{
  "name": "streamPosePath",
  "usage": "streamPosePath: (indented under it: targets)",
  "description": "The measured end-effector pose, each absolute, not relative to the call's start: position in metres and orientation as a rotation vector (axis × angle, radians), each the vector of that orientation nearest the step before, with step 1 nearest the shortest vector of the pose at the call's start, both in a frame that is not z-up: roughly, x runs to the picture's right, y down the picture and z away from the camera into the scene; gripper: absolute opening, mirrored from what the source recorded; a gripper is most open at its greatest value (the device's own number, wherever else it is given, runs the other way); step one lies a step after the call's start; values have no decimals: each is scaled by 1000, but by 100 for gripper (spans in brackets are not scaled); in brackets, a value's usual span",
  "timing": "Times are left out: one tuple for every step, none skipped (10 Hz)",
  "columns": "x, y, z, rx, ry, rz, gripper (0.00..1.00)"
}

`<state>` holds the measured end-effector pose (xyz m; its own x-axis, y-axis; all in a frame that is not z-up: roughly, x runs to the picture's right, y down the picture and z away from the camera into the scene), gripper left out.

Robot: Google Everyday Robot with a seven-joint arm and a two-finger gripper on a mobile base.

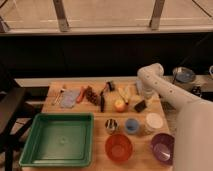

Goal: Wipe table surface with eraser

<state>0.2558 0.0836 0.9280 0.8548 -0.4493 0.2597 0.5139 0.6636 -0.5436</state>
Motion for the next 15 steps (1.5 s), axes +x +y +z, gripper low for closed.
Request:
streamPosePath:
  targets:
    - [240, 82, 924, -628, -132, -562, 0]
    - [229, 84, 918, -615, -147, -578, 0]
    - [216, 90, 909, -609, -167, -587, 0]
    - [211, 99, 900, -615, -179, -592, 0]
    - [212, 114, 888, -630, -185, -593, 0]
    - [213, 123, 881, -643, -188, -587, 0]
    - [220, 137, 873, -675, -183, -578, 0]
    - [226, 142, 871, -690, -175, -574, 0]
    - [238, 145, 870, -707, -153, -566, 0]
    - [247, 144, 873, -715, -134, -561, 0]
    - [256, 139, 881, -720, -114, -556, 0]
    - [264, 132, 889, -730, -97, -556, 0]
    - [271, 118, 903, -723, -80, -560, 0]
    - [273, 108, 911, -718, -69, -566, 0]
    - [274, 96, 923, -707, -61, -580, 0]
